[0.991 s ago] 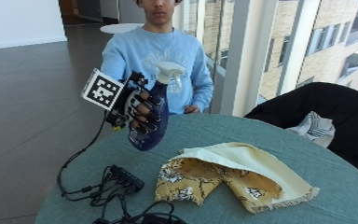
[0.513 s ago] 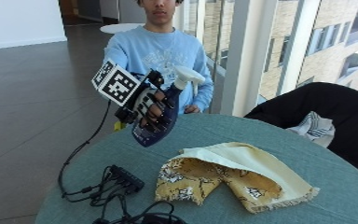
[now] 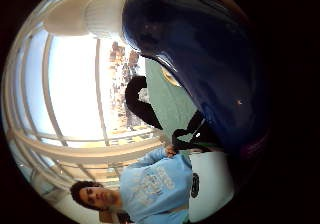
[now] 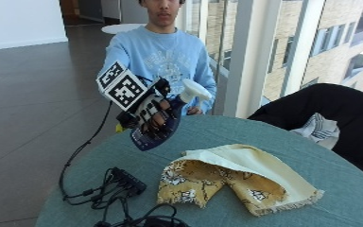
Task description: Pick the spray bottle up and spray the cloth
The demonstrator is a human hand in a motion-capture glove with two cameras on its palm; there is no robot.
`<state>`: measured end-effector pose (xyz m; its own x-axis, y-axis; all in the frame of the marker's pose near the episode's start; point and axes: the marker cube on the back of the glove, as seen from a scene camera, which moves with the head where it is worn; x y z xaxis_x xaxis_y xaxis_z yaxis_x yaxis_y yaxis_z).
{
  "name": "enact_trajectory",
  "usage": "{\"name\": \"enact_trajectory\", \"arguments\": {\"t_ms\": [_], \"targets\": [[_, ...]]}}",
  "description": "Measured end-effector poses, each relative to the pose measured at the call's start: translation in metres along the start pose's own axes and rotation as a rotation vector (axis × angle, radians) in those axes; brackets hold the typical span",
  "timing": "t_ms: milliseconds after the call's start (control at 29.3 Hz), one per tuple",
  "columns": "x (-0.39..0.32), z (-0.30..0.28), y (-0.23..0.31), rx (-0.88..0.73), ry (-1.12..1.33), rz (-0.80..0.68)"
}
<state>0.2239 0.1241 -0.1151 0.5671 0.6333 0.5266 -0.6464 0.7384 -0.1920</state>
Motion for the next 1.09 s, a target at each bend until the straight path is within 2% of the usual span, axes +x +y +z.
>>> {"name": "enact_trajectory", "arguments": {"t_ms": [1094], "targets": [[-0.010,0.007,-0.006,-0.078,0.192,0.034]]}}
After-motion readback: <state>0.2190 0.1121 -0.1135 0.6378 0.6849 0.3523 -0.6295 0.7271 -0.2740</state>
